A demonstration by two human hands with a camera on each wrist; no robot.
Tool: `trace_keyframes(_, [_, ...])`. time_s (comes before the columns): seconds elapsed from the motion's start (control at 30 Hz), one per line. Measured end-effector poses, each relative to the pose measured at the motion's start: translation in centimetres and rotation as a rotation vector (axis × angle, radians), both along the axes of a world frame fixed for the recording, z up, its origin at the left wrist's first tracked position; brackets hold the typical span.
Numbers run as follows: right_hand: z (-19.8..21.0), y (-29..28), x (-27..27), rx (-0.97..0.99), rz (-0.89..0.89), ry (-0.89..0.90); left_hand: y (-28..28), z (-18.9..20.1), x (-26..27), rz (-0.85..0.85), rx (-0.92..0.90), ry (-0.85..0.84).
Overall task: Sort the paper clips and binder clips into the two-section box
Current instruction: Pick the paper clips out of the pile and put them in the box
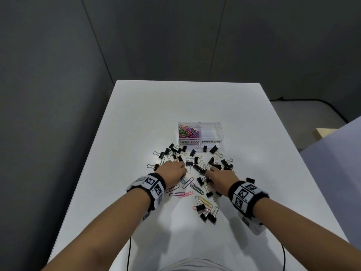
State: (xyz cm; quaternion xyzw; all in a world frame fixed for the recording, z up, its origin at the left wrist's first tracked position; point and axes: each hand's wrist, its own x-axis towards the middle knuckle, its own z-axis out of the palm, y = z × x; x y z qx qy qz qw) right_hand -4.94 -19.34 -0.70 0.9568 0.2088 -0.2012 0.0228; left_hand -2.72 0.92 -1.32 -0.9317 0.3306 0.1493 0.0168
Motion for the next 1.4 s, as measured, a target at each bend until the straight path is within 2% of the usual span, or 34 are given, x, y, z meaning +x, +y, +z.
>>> trace_keyframes(0.3, [1.2, -1.7, 1.5, 0.02, -0.168, -0.076, -0.4, -0.3, 0.5, 0.137, 0.013, 0.148])
trace_keyframes(0.4, [1.2, -1.8, 1.6, 0.017, -0.15, -0.051, -0.4, -0.5, 0.7, 0.188, 0.005, 0.198])
trace_keyframes(0.53, [0.7, -0.8, 0.8, -0.056, -0.043, 0.001, -0.5, -0.3, 0.7, 0.174, 0.026, 0.222])
trace_keyframes(0.7, [0.4, 0.1, 0.7, -0.098, -0.057, 0.059, -0.4, -0.2, 0.2, 0.083, 0.068, 0.158])
trace_keyframes(0.87, [0.6, 0.5, 1.0, -0.101, -0.101, 0.127, 0.7, 0.2, -0.3, 0.093, -0.029, 0.14])
trace_keyframes(1.07, [0.5, 0.4, 1.0, -0.054, -0.106, 0.117, 1.9, 0.6, -0.9, 0.203, -0.102, 0.213])
trace_keyframes(1.17, [0.8, 0.3, 1.1, 0.056, -0.21, 0.118, 2.4, 0.8, -1.3, 0.293, -0.165, 0.278])
trace_keyframes(1.27, [1.5, 0.4, 1.5, 0.189, -0.34, 0.151, 2.6, 0.7, -2.1, 0.279, -0.167, 0.253])
trace_keyframes(1.4, [1.6, 0.8, 2.0, 0.222, -0.355, 0.154, 2.4, 0.1, -3.2, 0.235, -0.083, 0.2])
